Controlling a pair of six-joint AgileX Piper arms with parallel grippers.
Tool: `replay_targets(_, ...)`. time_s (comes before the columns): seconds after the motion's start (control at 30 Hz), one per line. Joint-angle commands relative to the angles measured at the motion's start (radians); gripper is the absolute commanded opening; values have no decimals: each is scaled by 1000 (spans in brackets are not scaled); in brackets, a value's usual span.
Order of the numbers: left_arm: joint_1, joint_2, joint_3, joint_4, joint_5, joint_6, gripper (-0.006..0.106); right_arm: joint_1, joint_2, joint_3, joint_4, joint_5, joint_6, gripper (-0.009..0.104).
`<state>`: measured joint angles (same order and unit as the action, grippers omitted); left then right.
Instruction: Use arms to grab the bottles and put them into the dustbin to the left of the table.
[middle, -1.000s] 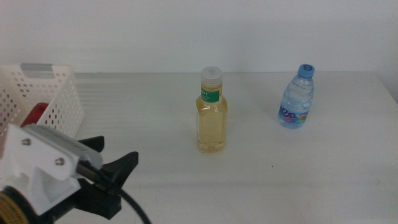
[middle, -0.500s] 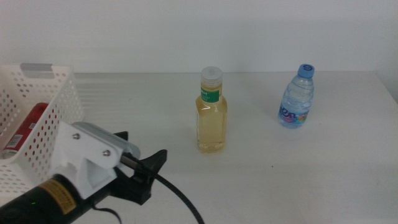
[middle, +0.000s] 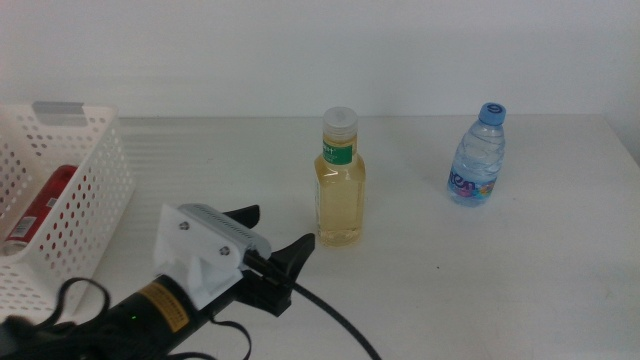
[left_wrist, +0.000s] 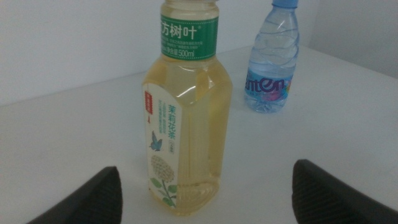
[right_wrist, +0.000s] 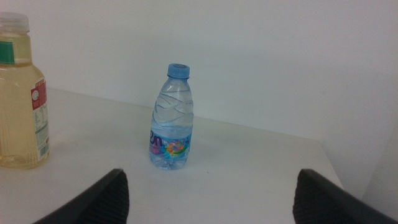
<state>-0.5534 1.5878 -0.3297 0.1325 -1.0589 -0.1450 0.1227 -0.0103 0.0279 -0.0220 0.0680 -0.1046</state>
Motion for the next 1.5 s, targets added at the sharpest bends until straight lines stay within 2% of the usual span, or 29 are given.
replay_targets(0.0, -3, 11, -45, 9, -113, -29, 90, -5, -26, -7, -6, -74, -12, 71)
replay_targets(0.5, 2, 127, -185, 34, -86, -56, 90, -5, -26, -7, -6, -74, -12, 71)
replay_targets(0.57, 31, 127, -201, 77, -42, -126, 90, -5, -26, -7, -6, -74, -12, 71)
replay_targets(0.73, 163, 127, -257, 382, -1, -283, 90, -5, -26, -7, -6, -74, -12, 71)
replay_targets(0.83, 215, 127, -283, 478, 3, -326, 90, -5, -26, -7, -6, -74, -12, 71)
replay_targets(1.0, 238, 127, -326, 535, 31, -322, 90, -5, -26, -7, -6, -74, -12, 71)
replay_targets(1.47, 238, 274, -491, 594, 20, -361, 90, -5, -26, -7, -6, -74, -12, 71)
